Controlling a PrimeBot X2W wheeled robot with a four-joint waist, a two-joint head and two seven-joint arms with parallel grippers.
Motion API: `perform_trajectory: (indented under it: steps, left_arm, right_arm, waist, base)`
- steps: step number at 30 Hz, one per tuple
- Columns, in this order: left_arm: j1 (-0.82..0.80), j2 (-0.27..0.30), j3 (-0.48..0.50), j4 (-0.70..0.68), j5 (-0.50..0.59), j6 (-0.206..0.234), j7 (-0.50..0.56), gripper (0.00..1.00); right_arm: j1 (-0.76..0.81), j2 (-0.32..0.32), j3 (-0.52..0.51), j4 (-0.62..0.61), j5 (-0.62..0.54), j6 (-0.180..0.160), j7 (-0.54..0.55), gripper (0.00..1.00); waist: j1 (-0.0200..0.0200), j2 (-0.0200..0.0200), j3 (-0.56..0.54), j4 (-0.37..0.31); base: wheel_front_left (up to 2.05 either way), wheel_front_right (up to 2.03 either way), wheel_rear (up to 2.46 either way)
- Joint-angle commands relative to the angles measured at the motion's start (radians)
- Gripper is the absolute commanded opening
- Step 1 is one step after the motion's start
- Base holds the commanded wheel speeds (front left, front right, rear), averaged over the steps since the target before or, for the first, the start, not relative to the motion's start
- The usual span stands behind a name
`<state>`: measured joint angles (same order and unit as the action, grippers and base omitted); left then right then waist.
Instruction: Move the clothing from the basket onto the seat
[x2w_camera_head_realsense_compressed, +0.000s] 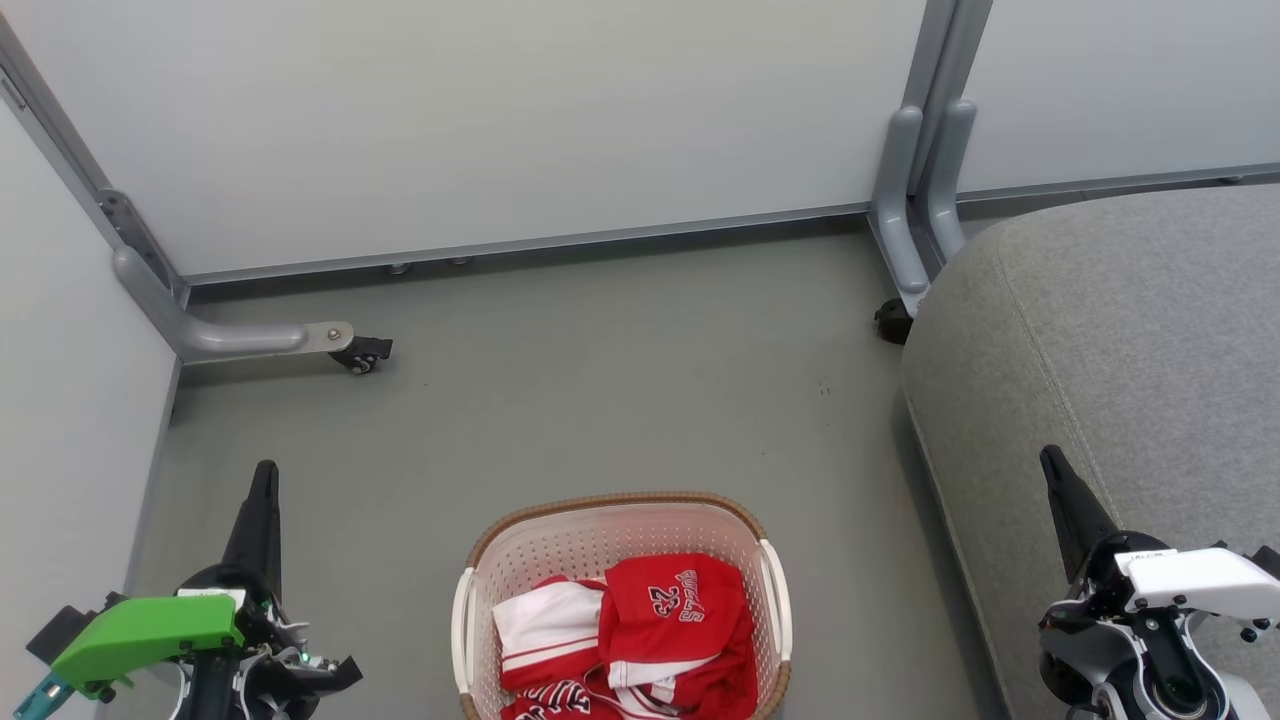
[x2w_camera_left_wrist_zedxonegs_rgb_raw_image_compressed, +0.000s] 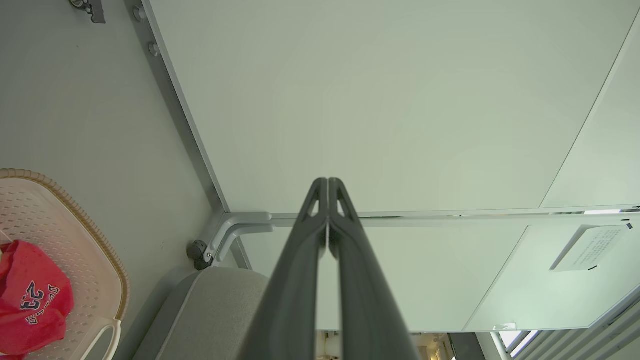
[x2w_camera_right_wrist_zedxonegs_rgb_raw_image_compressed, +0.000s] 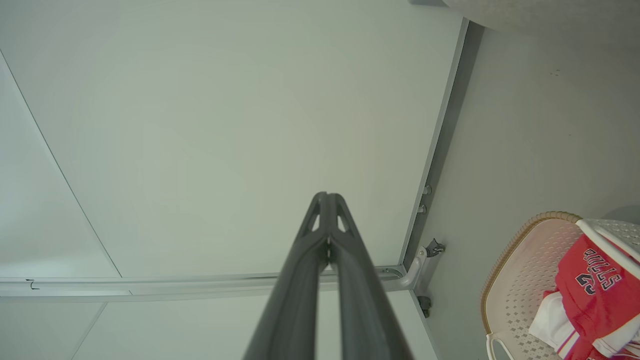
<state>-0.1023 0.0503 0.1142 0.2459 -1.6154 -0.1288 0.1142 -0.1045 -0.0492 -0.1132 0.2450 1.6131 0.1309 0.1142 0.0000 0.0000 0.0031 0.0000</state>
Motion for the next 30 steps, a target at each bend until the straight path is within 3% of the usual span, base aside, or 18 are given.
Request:
perform_trajectory:
  steps: [1,10,11,20,30]
  left_arm:
    - [-0.016,0.001,0.001,0.0,0.005,-0.004,0.002,0.0]
    - [-0.016,0.001,0.001,0.0,0.005,-0.004,0.002,0.0]
    - [0.0,0.0,0.0,0.0,0.0,0.0,0.0,1.0]
    - [0.014,0.0,-0.029,0.012,0.046,0.0,-0.035,1.0]
    - [0.019,-0.003,-0.034,-0.02,0.249,0.0,-0.082,1.0]
  right_arm:
    - [-0.011,-0.003,-0.001,0.002,-0.001,0.0,0.002,0.0]
    - [-0.011,-0.003,-0.001,0.002,-0.001,0.0,0.002,0.0]
    - [0.0,0.0,0.0,0.0,0.001,0.0,0.0,1.0]
    - [0.017,0.001,0.036,0.014,-0.033,0.0,-0.034,1.0]
    - [0.02,0.004,0.038,0.006,-0.282,0.0,-0.082,1.0]
  waist:
    - [0.0,0.0,0.0,0.0]
    - [0.0,0.0,0.0,0.0]
    - [0.0,0.0,0.0,0.0]
    - [0.0,0.0,0.001,0.001]
    - [0.0,0.0,0.002,0.002]
  base:
    - [0.0,0.0,0.0]
    - [0.0,0.0,0.0]
    - [0.0,0.0,0.0]
    - [0.0,0.0,0.0]
    - [0.0,0.0,0.0]
